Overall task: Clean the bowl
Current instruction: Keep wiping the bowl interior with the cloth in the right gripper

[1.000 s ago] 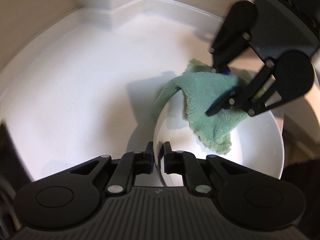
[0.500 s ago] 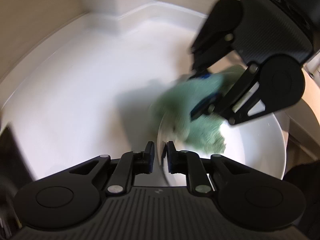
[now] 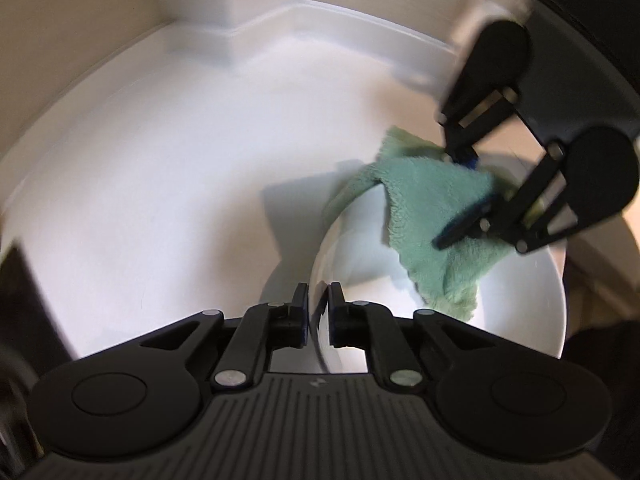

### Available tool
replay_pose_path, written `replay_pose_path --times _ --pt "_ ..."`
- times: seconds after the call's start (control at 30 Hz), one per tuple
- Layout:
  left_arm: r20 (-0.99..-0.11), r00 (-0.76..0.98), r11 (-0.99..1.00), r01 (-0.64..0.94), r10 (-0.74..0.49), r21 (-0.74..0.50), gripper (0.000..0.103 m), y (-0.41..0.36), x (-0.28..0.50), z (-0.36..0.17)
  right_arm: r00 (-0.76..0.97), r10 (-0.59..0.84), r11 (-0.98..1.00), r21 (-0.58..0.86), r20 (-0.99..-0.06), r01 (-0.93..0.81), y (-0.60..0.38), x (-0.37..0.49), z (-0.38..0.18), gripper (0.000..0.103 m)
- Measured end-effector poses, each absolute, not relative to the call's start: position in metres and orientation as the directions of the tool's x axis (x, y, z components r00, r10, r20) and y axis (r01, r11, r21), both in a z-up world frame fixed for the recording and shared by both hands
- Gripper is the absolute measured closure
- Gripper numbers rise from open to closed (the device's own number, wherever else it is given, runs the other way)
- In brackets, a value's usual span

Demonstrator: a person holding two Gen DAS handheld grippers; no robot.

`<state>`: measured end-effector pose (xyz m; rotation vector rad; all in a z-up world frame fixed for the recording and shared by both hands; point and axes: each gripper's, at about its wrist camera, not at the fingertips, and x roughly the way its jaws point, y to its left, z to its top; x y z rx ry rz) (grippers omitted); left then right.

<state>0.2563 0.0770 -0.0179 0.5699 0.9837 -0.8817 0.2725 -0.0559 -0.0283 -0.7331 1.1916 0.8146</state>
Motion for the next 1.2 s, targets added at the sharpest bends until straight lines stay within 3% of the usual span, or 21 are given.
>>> replay_pose_path --times 0.27,0.43,0.6,0.63,0.67,0.87,1.03,1.2 --pt "-0.868 0.263 0.488 0.873 -0.422 0.027 0.091 0.064 0.260 -0.022 0.223 0.207 0.520 -0.086 -0.953 -0.850 -0.036 0.292 -0.031 0.081" --pt "-0.873 0.329 0.667 0.745 -0.359 0.006 0.085 0.077 0.248 -0.023 0.231 0.229 0.579 -0.059 -0.946 -0.813 -0.030 0.293 -0.038 0.083" --pt "-0.875 0.347 0.789 0.611 -0.338 -0.063 0.085 0.101 0.229 -0.023 0.255 0.258 0.669 -0.018 -0.932 -0.743 -0.026 0.292 -0.045 0.085" --pt "-0.870 0.354 0.793 0.606 -0.343 -0.067 0.089 0.100 0.230 -0.024 0.258 0.263 0.687 -0.007 -0.930 -0.727 -0.027 0.291 -0.046 0.086" --pt "-0.865 0.357 0.788 0.612 -0.353 -0.069 0.095 0.097 0.233 -0.025 0.259 0.266 0.701 0.002 -0.929 -0.713 -0.027 0.289 -0.046 0.086" --pt "-0.876 0.305 0.664 0.747 -0.372 -0.022 0.094 0.084 0.243 -0.023 0.176 0.257 0.611 0.019 -0.950 -0.792 -0.037 0.285 -0.052 0.086" --pt "-0.893 0.280 0.537 0.842 -0.352 0.052 0.094 0.071 0.250 -0.022 0.207 0.187 0.522 -0.082 -0.960 -0.849 -0.022 0.295 -0.057 0.083" --pt "-0.898 0.250 0.483 0.874 -0.362 0.049 0.094 0.063 0.260 -0.023 0.250 0.186 0.463 -0.139 -0.950 -0.876 0.000 0.305 -0.062 0.082"
